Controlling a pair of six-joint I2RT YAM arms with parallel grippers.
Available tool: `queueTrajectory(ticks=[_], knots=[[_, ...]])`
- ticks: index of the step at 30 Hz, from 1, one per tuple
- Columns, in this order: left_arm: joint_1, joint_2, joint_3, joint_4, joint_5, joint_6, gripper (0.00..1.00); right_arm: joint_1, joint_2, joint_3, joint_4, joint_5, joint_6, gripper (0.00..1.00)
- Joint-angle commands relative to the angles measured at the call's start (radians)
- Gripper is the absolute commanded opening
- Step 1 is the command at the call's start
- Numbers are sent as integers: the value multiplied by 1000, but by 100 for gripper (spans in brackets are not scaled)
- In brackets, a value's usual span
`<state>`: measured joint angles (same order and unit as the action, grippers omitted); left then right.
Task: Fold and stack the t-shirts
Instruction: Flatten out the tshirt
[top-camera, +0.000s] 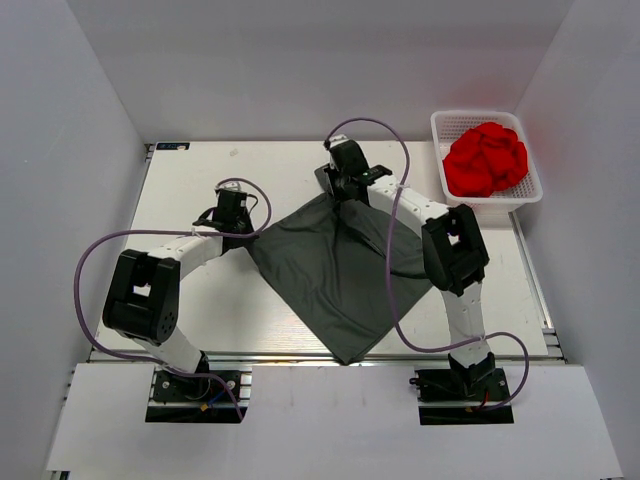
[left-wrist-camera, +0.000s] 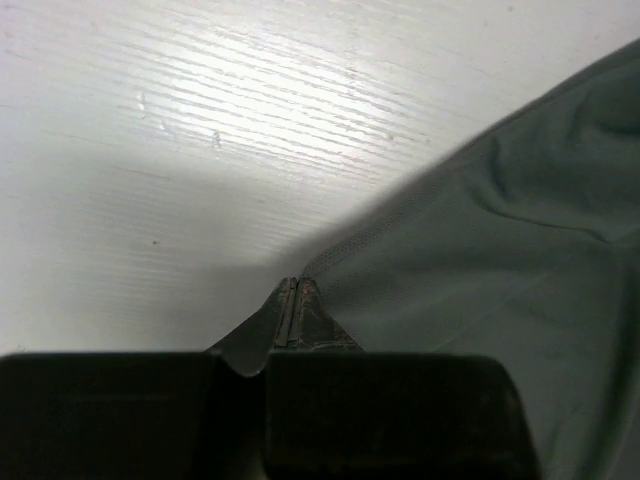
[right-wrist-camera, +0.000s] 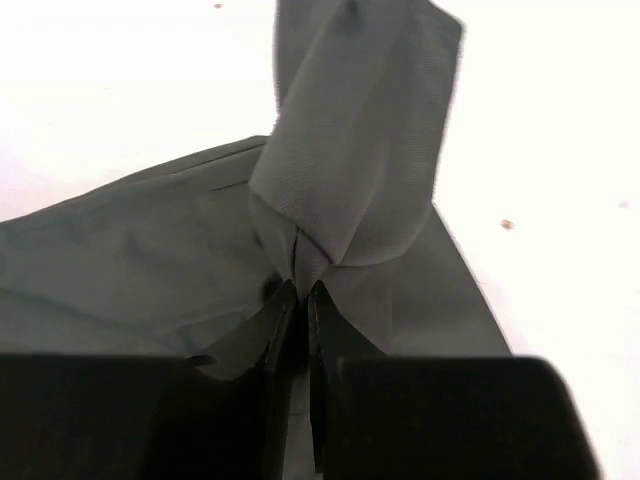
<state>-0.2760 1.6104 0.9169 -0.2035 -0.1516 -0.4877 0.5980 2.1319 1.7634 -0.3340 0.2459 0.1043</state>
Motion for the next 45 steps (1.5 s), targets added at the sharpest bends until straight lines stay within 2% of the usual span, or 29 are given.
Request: queueTrajectory(ticks=[1,2,3,4,11,16,17,21,27,36,37,40,45], knots=[[6,-52,4,-17,-39,-2,0,-9,-15,-19,36,-159,-52,16],[6,-52,4,-17,-39,-2,0,-10,-6,-19,35,-186,-72,18],[6,-52,4,-17,-39,-2,0,-9,-6,-18,35,-206,-75,5],[6,-52,4,-26,-52,-2,0,-13,-3,-22,38,-211,-72,0],[6,-90,51,-100,-170,7,0,-55,-59,-7,36,-45,-35,0],[6,-162,175,-154,-319,40,0,-96,-173,7,36,116,-69,0],[6,-179,191,-154,-341,50,0,-115,-231,4,39,184,-75,0],[6,-282,273,-177,-466,112,0,-153,-357,-13,50,277,-142,0],[6,-489,309,-126,-542,211,0,-185,-599,-84,171,334,-273,0],[6,-724,422,-33,-556,388,0,-190,-946,-134,216,179,-426,0],[6,-739,441,-33,-542,402,0,-191,-995,-142,207,89,-458,0],[6,-791,474,-7,-531,449,0,-193,-1151,-166,184,-35,-518,0],[6,-837,559,-7,-468,489,0,-187,-1287,-130,113,-201,-511,0]])
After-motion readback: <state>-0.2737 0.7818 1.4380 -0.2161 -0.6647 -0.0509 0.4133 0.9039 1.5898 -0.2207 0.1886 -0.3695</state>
